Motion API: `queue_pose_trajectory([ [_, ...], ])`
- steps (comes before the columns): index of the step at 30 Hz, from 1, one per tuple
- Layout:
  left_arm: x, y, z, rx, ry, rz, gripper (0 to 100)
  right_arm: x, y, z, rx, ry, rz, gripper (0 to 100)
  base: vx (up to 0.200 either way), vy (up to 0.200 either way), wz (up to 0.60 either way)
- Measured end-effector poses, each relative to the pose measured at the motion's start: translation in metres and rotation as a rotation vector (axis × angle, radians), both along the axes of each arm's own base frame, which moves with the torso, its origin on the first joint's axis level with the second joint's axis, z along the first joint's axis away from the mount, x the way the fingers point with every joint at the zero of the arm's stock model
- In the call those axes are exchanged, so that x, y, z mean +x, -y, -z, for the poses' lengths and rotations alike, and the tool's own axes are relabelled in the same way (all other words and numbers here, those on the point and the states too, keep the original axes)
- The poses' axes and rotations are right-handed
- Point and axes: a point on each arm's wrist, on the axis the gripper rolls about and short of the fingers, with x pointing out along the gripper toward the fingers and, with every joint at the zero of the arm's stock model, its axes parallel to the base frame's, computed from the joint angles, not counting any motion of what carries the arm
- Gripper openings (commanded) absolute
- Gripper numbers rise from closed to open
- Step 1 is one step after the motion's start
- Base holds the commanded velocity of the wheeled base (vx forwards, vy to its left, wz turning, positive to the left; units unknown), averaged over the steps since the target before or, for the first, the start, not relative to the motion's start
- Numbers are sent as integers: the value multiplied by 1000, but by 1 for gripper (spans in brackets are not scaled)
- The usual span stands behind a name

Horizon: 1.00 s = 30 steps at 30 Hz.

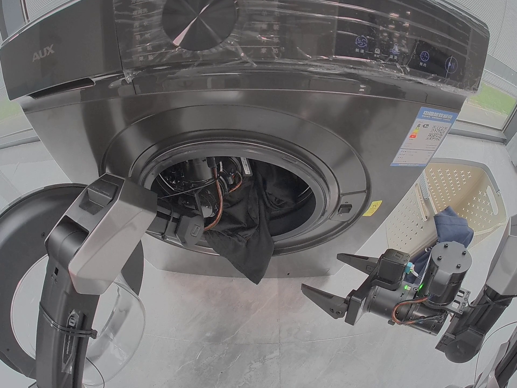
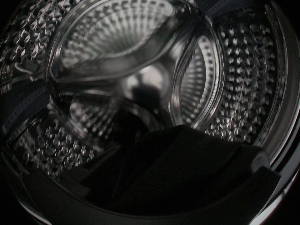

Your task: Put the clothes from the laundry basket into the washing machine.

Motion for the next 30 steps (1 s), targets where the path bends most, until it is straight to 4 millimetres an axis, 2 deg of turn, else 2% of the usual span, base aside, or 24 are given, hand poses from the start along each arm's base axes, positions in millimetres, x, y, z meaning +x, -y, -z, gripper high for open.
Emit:
queue_pose_trajectory([
  [4, -12, -2, 17, 58, -154, 13, 100, 0, 0, 0, 1, 1, -1, 100, 0, 0, 0],
  [9, -38, -1, 36, 144, -348, 79, 100, 0, 0, -1, 3, 3, -1, 100, 0, 0, 0],
  [13, -56, 1, 44, 187, -425, 124, 100, 0, -1, -1, 4, 5, -2, 100, 0, 0, 0],
  [14, -60, 2, 46, 198, -435, 131, 0, 0, -1, -1, 4, 5, -3, 100, 0, 0, 0],
  [23, -68, 1, 57, 261, -500, 145, 0, -1, -2, -2, 6, 8, -4, 100, 0, 0, 0],
  [28, -60, 6, 53, 240, -466, 144, 0, 0, -2, -3, 8, 11, 1, 100, 0, 0, 0],
  [30, -51, 11, 42, 202, -401, 138, 0, 0, -2, -3, 8, 12, 0, 100, 0, 0, 0],
])
